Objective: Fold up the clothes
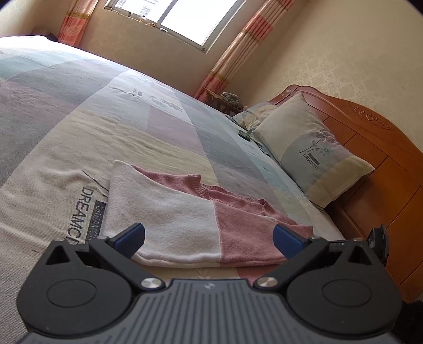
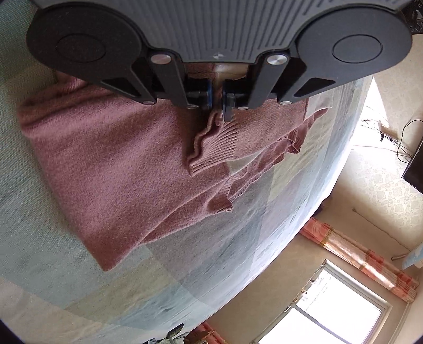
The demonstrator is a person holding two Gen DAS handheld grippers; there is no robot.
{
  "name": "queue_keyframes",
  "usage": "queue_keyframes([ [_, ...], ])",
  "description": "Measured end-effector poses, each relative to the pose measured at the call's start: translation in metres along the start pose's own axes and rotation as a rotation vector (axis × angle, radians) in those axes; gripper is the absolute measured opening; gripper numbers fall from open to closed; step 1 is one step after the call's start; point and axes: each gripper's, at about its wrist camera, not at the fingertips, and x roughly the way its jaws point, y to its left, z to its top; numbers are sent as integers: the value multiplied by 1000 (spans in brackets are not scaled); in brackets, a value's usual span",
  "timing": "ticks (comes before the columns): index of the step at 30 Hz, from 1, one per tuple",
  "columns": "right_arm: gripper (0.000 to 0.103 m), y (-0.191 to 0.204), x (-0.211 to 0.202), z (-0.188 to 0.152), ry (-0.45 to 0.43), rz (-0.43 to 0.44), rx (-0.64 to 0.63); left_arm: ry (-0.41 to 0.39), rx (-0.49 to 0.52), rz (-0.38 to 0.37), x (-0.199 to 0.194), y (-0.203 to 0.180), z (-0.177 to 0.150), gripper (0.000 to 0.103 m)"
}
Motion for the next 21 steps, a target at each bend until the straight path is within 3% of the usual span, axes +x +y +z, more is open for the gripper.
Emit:
queue_keyframes([
  [3,20,2,-10,-1,-25,-37,22,-10,5,37,-3,1,3,102],
  [5,39,17,-24,-2,-99,-138,-61,-13,19,69,-4,1,5,102],
  [6,56,28,-29,-4,-145,-193,-133,-11,24,76,-4,1,5,102],
  [7,62,40,-33,-4,-186,-235,-208,-8,27,81,-3,1,5,102],
  [9,62,63,-34,-6,-209,-247,-338,-1,32,90,-2,1,5,102],
  [14,63,92,3,-14,-94,-223,-531,25,59,109,1,-1,1,102],
  [18,63,80,33,-19,-51,-262,-557,28,73,124,0,-1,2,102],
  [21,63,89,27,-20,-70,-265,-551,24,100,151,-1,-2,4,102],
])
